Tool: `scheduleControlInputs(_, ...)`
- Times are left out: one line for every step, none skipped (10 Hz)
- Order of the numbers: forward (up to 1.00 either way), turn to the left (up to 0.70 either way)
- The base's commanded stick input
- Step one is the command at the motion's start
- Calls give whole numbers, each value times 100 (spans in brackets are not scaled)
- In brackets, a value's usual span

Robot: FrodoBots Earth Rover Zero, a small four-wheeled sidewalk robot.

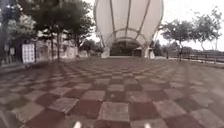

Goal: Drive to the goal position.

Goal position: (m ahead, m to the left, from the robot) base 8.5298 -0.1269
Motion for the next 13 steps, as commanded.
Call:
scheduleControlInputs(50, 0)
scheduleControlInputs(50, 0)
scheduleControlInputs(50, 0)
scheduleControlInputs(50, 0)
scheduleControlInputs(50, 0)
scheduleControlInputs(50, 0)
scheduleControlInputs(50, 0)
scheduleControlInputs(50, 0)
scheduleControlInputs(50, 0)
scheduleControlInputs(50, 0)
scheduleControlInputs(50, 0)
scheduleControlInputs(50, 0)
scheduleControlInputs(50, 0)
